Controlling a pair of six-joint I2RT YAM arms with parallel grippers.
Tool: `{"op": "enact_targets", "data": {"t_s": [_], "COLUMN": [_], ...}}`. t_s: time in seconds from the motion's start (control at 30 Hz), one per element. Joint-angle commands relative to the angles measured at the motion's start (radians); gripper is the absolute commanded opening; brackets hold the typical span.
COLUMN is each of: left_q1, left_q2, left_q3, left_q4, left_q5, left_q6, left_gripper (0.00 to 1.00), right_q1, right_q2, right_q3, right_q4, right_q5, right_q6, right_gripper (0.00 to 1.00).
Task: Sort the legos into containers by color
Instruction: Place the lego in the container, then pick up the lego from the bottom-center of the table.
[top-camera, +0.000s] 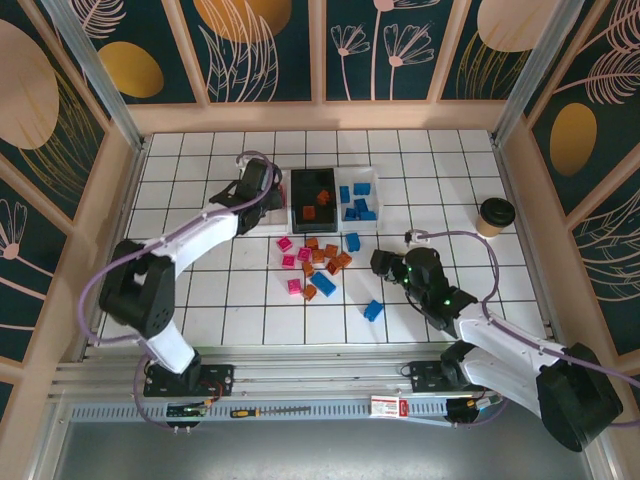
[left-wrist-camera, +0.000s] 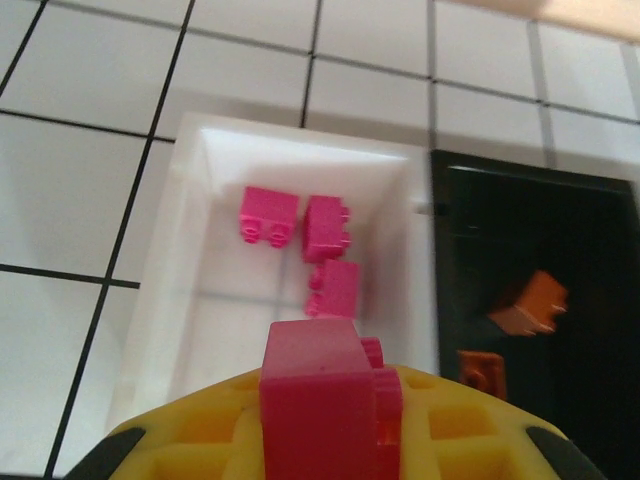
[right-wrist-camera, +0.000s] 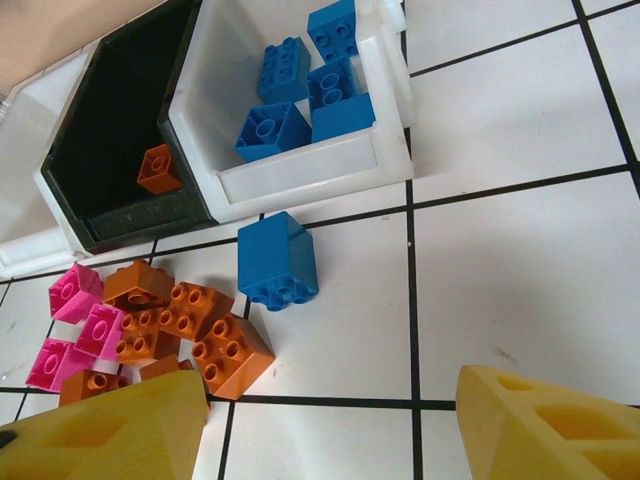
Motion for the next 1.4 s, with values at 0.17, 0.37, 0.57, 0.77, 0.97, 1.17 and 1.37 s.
{"op": "enact_targets", "data": {"t_s": [0.17,0.37,0.57,0.77,0.97,1.17,1.37], "left_q1": [0.039,0.039,0.01,-0.082,-0.111,-0.111,-0.11], "left_q2": [0.2,0.123,-0.11,-0.311,-0.464,-0.555,-0.585], "left_q3": [0.144,0.128,0.013,-0.176,-0.412,-0.551,-0.631], "left_q4": [-0.019,0.011,0.093,0.151,0.231,0.255,0.256], "left_q5": [0.023,0.094,0.195,0.238,0.278,0.3,0.294], "left_q6": [-0.006,-0.022,-0.039,-0.071,-0.152,-0.184,-0.194], "left_gripper": [0.25,0.6,0.82,0.98,0.99,0.99,0.99], "right_q1": [-0.008,-0.008,-0.001,0.092,0.222,0.288,0.349], "right_q2": [-0.024,-0.021,0.025,0.112,0.161,0.194,0.265], "right_q3": [-0.01,-0.005,0.014,0.044,0.085,0.106,0.136], "right_q4": [-0.025,-0.04,-0.087,-0.183,-0.285,-0.388,-0.447], "right_q5": [0.023,-0.01,-0.092,-0.107,-0.079,-0.044,-0.036], "right_q6": [0.001,-0.006,-0.026,-0.011,0.024,0.06,0.09], "right_gripper": [0.67,0.67,0.67,0.67,0.68,0.68,0.67]}}
